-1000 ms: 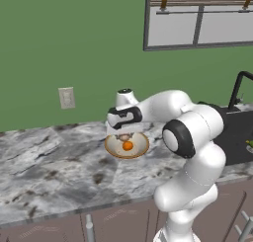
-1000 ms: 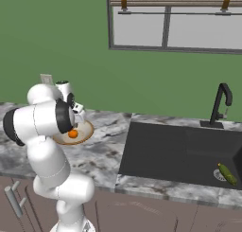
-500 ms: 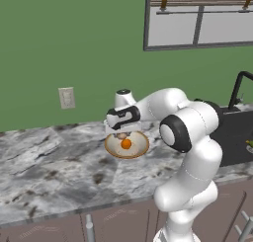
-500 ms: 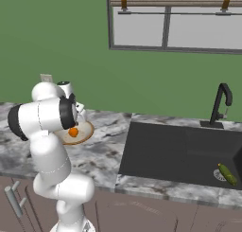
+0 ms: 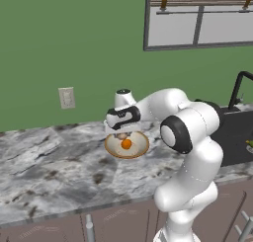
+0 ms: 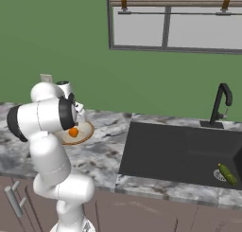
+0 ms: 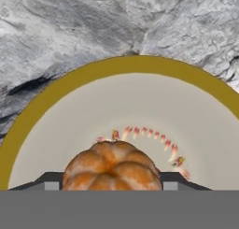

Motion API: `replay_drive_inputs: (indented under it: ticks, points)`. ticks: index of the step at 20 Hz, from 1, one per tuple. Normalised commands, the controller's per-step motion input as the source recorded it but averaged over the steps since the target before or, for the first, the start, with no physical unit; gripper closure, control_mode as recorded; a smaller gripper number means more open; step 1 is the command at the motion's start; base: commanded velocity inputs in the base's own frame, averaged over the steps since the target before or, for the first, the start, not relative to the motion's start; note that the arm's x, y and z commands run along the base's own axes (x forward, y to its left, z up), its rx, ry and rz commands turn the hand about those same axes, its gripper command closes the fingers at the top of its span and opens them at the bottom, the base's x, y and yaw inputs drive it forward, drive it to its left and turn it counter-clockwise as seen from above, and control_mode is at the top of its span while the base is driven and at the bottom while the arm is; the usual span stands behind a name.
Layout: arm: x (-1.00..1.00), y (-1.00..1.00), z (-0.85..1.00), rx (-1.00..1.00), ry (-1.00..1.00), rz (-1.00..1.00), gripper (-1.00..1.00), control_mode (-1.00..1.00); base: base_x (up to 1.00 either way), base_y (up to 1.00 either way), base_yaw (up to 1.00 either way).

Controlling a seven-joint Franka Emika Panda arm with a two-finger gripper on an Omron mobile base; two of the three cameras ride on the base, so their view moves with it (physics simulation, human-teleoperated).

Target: Pick the tangerines from the cabinet and place them in one bowl. Pick the cucumber from the sink and place it in the other bowl.

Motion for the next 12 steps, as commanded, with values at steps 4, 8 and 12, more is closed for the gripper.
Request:
replay_drive_inputs:
  ticks: [4, 8, 12]
  points:
    - [-0.05, 0.00, 0.00, 0.00, 0.00, 0.00, -1.00, -1.00, 0.00, 0.00, 0.00]
    - [0.00, -0.12, 0.10, 0.00, 0.00, -0.01, -1.00, -1.00, 0.00, 0.00, 0.00]
    - [0.00, -0.25, 0.39, 0.02, 0.00, 0.00, -1.00, -1.00, 0.00, 0.00, 0.00]
